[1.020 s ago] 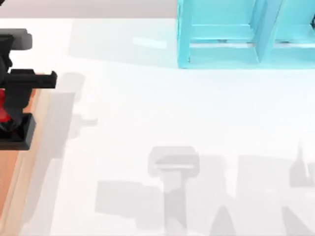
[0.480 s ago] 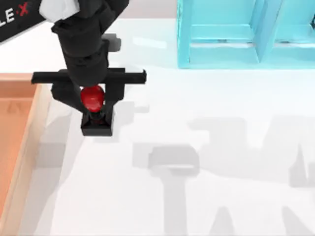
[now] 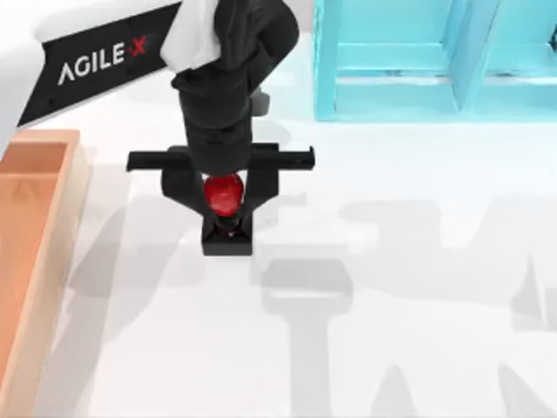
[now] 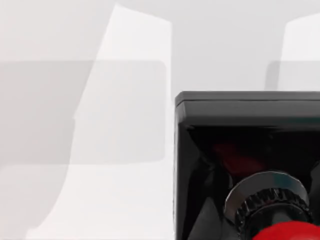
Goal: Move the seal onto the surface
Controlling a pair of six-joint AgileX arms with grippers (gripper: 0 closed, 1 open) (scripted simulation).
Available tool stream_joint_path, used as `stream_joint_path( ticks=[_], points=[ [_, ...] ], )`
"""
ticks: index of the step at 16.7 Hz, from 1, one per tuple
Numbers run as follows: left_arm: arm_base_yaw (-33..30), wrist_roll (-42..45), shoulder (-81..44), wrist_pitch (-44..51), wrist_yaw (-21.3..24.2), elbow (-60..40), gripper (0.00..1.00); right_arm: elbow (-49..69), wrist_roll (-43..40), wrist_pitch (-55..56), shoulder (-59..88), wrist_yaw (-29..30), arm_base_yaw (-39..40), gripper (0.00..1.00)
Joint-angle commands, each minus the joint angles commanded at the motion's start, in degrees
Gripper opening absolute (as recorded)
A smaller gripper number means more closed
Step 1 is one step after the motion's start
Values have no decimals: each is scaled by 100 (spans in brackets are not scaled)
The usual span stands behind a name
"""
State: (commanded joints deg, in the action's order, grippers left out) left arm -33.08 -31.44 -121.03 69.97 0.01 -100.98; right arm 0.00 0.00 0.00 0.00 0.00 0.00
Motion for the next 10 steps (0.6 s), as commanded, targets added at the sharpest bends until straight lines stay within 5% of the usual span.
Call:
stream_joint_path(
  ticks=[10],
  points=[
    [11, 13, -171, -864, 2, 676, 0, 0, 0, 0, 0, 0, 0, 100]
  ],
)
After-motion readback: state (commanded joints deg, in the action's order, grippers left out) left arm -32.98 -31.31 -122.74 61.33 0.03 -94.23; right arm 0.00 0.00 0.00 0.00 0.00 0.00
